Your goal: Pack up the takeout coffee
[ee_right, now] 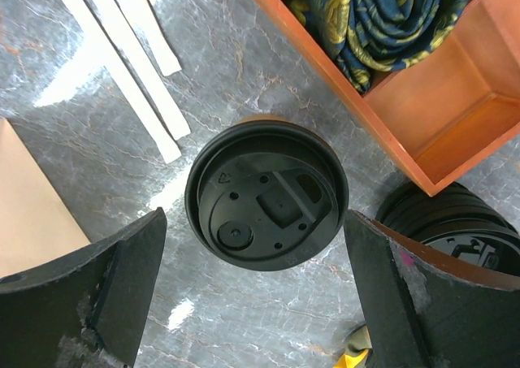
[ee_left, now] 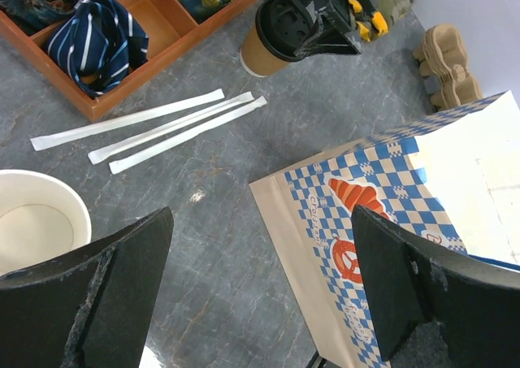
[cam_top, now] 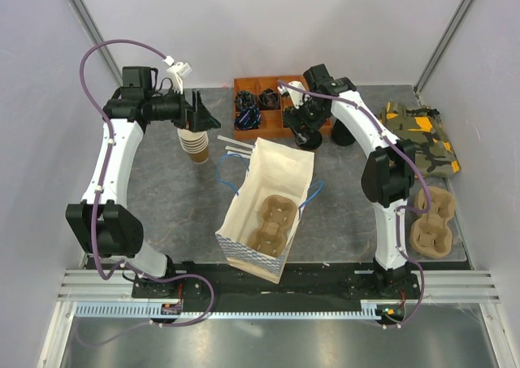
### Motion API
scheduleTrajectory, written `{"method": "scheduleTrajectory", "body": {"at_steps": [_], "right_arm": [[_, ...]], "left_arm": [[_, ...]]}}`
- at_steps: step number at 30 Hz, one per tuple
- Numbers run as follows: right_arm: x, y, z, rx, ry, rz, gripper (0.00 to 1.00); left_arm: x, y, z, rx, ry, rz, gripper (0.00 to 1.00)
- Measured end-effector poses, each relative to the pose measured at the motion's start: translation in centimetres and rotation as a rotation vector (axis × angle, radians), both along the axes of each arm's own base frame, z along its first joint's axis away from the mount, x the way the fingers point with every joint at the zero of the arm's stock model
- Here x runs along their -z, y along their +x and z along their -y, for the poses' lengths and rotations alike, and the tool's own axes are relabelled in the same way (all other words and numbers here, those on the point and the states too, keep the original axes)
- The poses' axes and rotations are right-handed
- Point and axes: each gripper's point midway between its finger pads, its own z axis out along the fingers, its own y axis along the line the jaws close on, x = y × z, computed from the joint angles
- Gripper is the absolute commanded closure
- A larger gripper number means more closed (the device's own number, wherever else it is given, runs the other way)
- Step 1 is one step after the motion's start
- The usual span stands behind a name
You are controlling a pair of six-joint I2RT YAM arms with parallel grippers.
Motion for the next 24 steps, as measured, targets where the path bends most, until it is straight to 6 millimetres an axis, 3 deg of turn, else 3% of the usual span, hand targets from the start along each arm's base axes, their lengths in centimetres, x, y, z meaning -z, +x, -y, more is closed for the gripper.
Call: {"method": "scheduleTrajectory", "body": {"at_steps": [12, 24], "right_arm": [[2.1, -1.0, 0.7, -0.018, -0.038, -0.045, 0.02], [2.6, -0.2, 0.8, -0.026, -0.051, -0.006, 0.06]], "left_arm": [[0.1, -0.1, 0.1, 0.014, -0.014, -0.015, 0.03], [0.1, -0.2, 0.2, 0.02, -0.02, -0.022, 0.09]]}}
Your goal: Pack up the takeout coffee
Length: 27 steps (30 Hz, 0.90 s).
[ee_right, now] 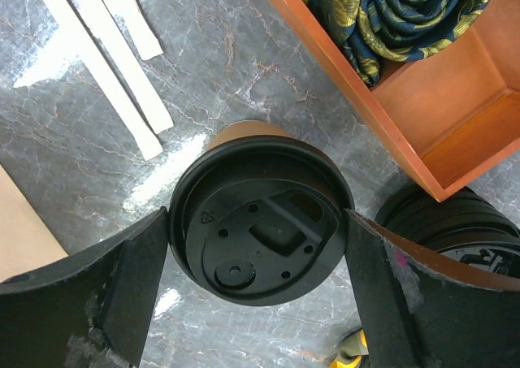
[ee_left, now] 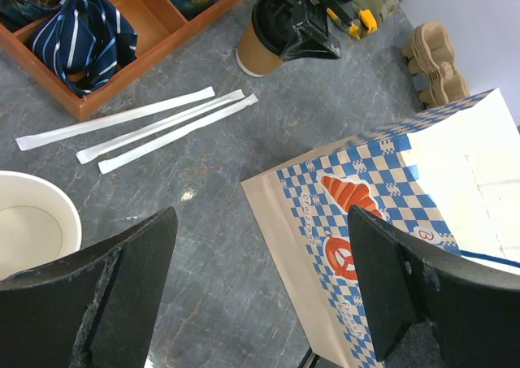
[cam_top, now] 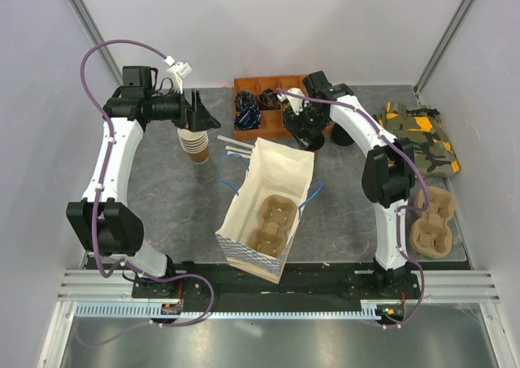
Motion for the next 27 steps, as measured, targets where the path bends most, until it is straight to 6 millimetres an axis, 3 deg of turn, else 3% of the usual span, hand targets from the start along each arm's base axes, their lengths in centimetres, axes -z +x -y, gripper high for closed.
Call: {"method": "scheduleTrajectory", "body": {"at_steps": [2, 27], "right_arm": [[0.0, 0.06, 0.05, -0.001, -0.002, 0.005, 0.02], [-0.87, -0.71, 0.54, 0.012, 0.026, -0.04, 0.04]], "left_arm": [[-0.16, 0.01, 0.06, 0.004, -0.004, 0.003, 0.09], [-0.04, 0.33, 0.17, 0.011, -0.011, -0.003, 0.11]]}}
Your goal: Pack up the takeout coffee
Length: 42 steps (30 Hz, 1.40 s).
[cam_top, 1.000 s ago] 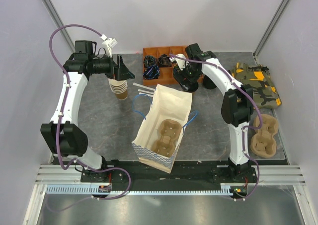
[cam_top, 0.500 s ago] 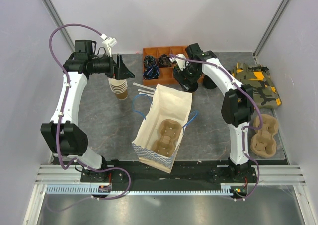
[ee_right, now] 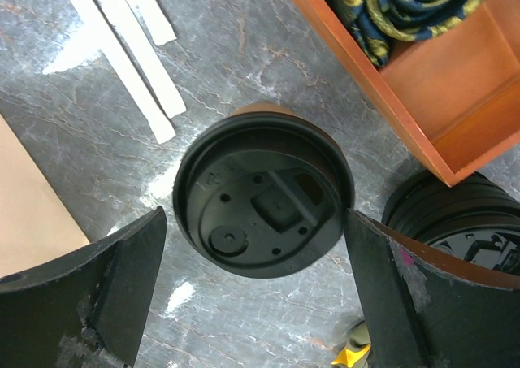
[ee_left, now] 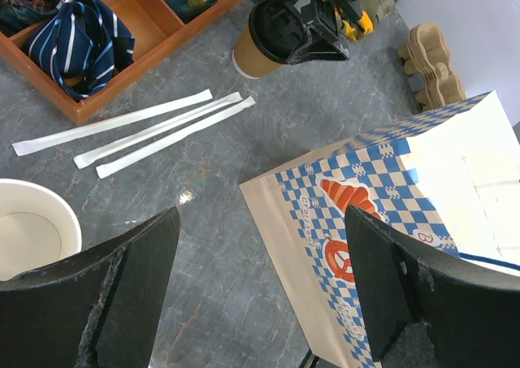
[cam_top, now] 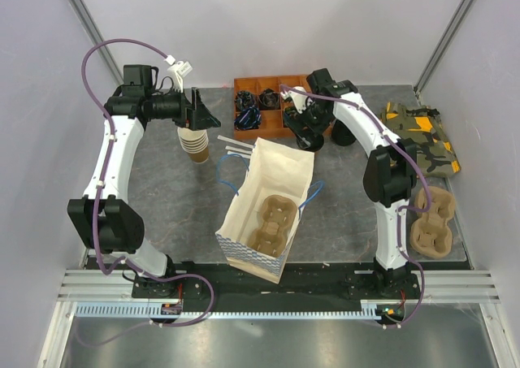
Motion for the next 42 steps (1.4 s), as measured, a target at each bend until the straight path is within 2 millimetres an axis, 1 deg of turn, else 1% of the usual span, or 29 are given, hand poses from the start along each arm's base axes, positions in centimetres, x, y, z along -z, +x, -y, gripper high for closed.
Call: {"method": "scheduleTrajectory", "body": {"at_steps": [5, 14, 19, 30, 37, 38, 39, 41, 42], "right_arm": [[0.01, 0.19, 0.58, 0.011, -0.001, -0.001, 0.09], [-0.01, 0.29, 0.65, 0.01, 0.0, 0.002, 0.11], [-0.02, 0.28, 0.56, 0.007, 0.005, 0.002, 0.16], [-0.01, 0.17, 0.3, -0.004, 0.013, -0.001, 0.17], [0.36, 0.08, 0.16, -0.018, 0.005, 0.0, 0.2], [0.35, 0.09, 0.1, -0.02, 0.005, 0.001, 0.21], [0.38, 0.07, 0.01, -0.023, 0.005, 0.002, 0.25], [0.37, 0.05, -0.12, -0.029, 0.005, 0.007, 0.28], [0.38, 0.01, -0.16, -0.03, 0.005, 0.007, 0.32]], "left_arm": [[0.0, 0.0, 0.0, 0.0, 0.0, 0.0, 0.11], [0.0, 0.0, 0.0, 0.0, 0.0, 0.0, 0.12], [0.02, 0.02, 0.0, 0.0, 0.0, 0.0, 0.12], [0.02, 0.04, -0.01, -0.001, 0.001, 0.0, 0.12], [0.04, 0.05, -0.02, -0.002, 0.002, 0.0, 0.12], [0.04, 0.05, -0.02, -0.002, 0.002, 0.0, 0.13], [0.04, 0.05, -0.03, -0.002, 0.002, -0.001, 0.13], [0.04, 0.05, -0.02, -0.002, 0.001, -0.001, 0.13], [0.04, 0.05, -0.02, -0.002, 0.001, -0.001, 0.13]]}}
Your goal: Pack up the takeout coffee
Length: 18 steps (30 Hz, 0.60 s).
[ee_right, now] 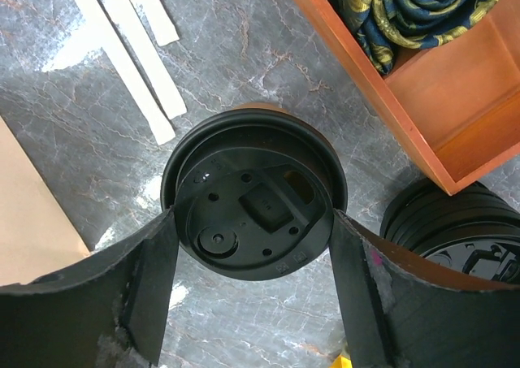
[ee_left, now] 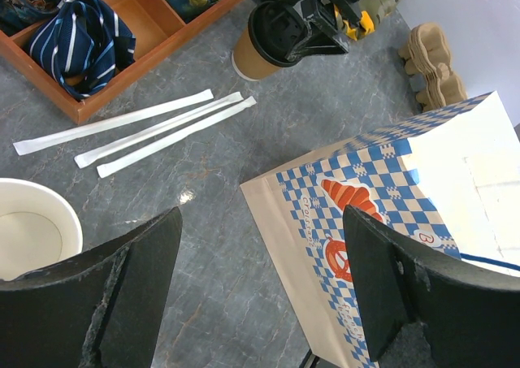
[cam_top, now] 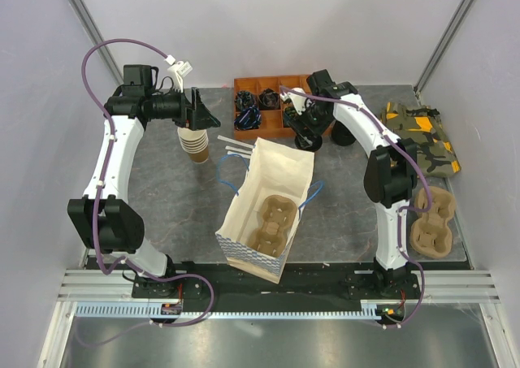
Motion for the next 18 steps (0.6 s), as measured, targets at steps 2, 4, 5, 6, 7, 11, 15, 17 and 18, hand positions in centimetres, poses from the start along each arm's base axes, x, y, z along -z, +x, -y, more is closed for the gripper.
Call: {"method": "scheduleTrajectory", "body": {"at_steps": [2, 4, 5, 6, 7, 11, 15, 17, 18], "right_arm": [[-0.1, 0.0, 0.0, -0.001, -0.002, 0.004, 0.37], [-0.1, 0.0, 0.0, 0.001, -0.005, 0.006, 0.46], [-0.1, 0.0, 0.1, 0.001, -0.005, 0.006, 0.48], [-0.1, 0.0, 0.1, 0.002, -0.008, 0.008, 0.5], [-0.2, 0.0, 0.2, 0.003, -0.01, 0.01, 0.51], [-0.5, 0.0, 0.3, 0.007, -0.015, 0.017, 0.55], [-1.4, -0.1, 0.6, 0.018, -0.015, 0.023, 0.57], [-2.5, 0.3, 0.8, 0.032, -0.012, 0.039, 0.57], [-3.4, 0.6, 0.9, 0.041, -0.007, 0.052, 0.58]], "left_arm": [[0.0, 0.0, 0.0, 0.0, 0.0, 0.0, 0.14], [0.0, 0.0, 0.0, 0.0, 0.0, 0.0, 0.15], [0.0, 0.0, 0.0, 0.0, 0.0, 0.001, 0.15], [-0.1, 0.0, 0.0, 0.0, 0.0, 0.001, 0.16], [-0.1, 0.0, 0.0, 0.0, 0.0, 0.002, 0.16], [-0.3, -0.2, 0.0, 0.001, -0.001, 0.007, 0.16], [-0.8, -0.6, 0.3, 0.006, -0.03, -0.008, 0.14], [-1.4, -0.9, 0.3, 0.003, -0.063, -0.029, 0.14], [-1.8, -1.0, 0.2, 0.002, -0.087, -0.041, 0.14]]}}
